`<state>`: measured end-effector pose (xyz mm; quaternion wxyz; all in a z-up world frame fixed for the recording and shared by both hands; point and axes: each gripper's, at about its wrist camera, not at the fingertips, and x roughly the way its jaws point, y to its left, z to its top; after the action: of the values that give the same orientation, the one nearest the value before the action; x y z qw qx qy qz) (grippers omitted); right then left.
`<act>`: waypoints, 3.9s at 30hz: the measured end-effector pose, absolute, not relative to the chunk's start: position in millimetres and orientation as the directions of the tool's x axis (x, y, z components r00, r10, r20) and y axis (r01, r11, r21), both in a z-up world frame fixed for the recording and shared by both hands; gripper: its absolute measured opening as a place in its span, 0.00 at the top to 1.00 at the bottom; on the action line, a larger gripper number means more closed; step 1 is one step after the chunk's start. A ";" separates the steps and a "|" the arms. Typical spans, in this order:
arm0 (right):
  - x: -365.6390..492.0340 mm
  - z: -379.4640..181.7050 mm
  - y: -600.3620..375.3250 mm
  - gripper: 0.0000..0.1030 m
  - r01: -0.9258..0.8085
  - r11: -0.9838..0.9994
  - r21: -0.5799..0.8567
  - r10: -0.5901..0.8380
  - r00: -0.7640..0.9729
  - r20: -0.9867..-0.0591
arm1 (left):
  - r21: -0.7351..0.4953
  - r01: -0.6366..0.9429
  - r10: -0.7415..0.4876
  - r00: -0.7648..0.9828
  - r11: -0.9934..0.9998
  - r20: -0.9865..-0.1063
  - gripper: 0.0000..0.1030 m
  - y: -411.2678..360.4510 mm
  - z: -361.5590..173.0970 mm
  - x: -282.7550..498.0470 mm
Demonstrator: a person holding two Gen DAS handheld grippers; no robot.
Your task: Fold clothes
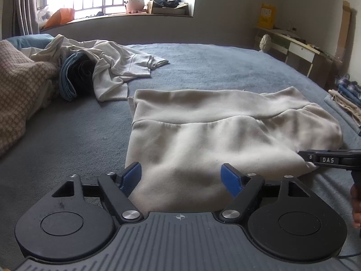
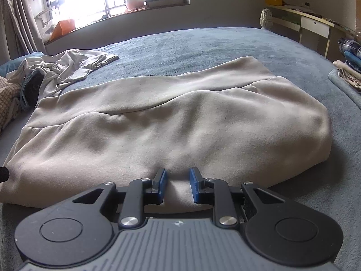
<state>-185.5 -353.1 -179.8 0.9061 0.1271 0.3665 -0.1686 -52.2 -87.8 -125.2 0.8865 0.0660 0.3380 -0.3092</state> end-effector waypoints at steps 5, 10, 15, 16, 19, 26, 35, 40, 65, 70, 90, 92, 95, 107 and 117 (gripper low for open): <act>-187.9 -180.9 -352.2 0.77 0.393 0.913 0.105 -0.214 0.684 -0.697 | -0.097 0.534 -0.460 0.604 0.840 -0.651 0.00 -102.6 -118.5 -55.8; -189.8 -181.4 -352.6 0.77 0.394 0.912 0.116 -0.211 0.690 -0.692 | -0.065 0.505 -0.407 0.606 0.861 -0.684 0.00 -114.4 -123.6 -61.1; -190.4 -181.7 -353.6 0.76 0.399 0.908 0.129 -0.206 0.693 -0.691 | -0.027 0.495 -0.366 0.603 0.868 -0.709 0.00 -124.6 -126.2 -69.4; -190.6 -181.9 -353.6 0.76 0.399 0.908 0.130 -0.206 0.694 -0.690 | -0.022 0.494 -0.359 0.599 0.869 -0.716 0.00 -127.0 -126.6 -70.9; -191.3 -182.7 -352.6 0.76 0.402 0.906 0.131 -0.210 0.697 -0.686 | 0.018 0.484 -0.312 0.592 0.875 -0.743 0.00 -135.5 -129.9 -73.2; -191.0 -183.1 -351.3 0.76 0.402 0.907 0.126 -0.214 0.697 -0.685 | 0.034 0.438 -0.223 0.522 0.898 -0.823 0.00 -139.4 -147.1 -64.7; -191.3 -182.8 -348.8 0.76 0.383 0.919 0.095 -0.219 0.696 -0.684 | 0.065 0.424 -0.168 0.489 0.903 -0.856 0.00 -144.6 -158.0 -65.9; -191.7 -182.9 -349.5 0.76 0.379 0.921 0.095 -0.216 0.698 -0.683 | 0.071 0.426 -0.164 0.490 0.902 -0.856 0.00 -145.8 -159.6 -67.4; -194.3 -184.3 -349.4 0.76 0.373 0.923 0.098 -0.214 0.708 -0.673 | 0.024 0.401 -0.184 0.472 0.916 -0.862 0.00 -143.6 -163.3 -63.2; -194.3 -184.7 -349.1 0.76 0.372 0.923 0.097 -0.215 0.709 -0.672 | 0.022 0.403 -0.188 0.474 0.915 -0.860 0.00 -143.0 -163.6 -64.5; -194.7 -186.3 -346.8 0.76 0.370 0.925 0.086 -0.223 0.712 -0.666 | -0.193 0.668 -0.630 0.510 0.719 -0.586 0.00 -110.2 -120.5 -99.3; -194.6 -186.1 -346.1 0.76 0.371 0.925 0.082 -0.227 0.711 -0.665 | -0.235 0.668 -0.661 0.502 0.706 -0.559 0.00 -108.6 -118.7 -96.1; -192.9 -184.3 -346.1 0.76 0.364 0.929 0.071 -0.225 0.705 -0.672 | -0.242 0.655 -0.660 0.522 0.716 -0.541 0.00 -108.2 -119.2 -90.3; -185.5 -134.1 -313.9 0.66 0.118 0.992 0.040 -0.066 0.771 -0.634 | -0.235 0.538 -0.574 0.640 0.809 -0.511 0.01 -60.4 -120.8 -50.7; -113.1 -145.9 -343.9 0.61 0.226 0.947 0.229 0.007 0.696 -0.718 | -0.444 0.419 -0.611 0.557 0.792 -0.562 0.04 -24.2 -148.8 -15.6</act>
<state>-113.1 -343.9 -145.9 0.9082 0.1515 0.3854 -0.0603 -15.6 -24.2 -148.8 0.8727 -0.1306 0.3663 -0.2951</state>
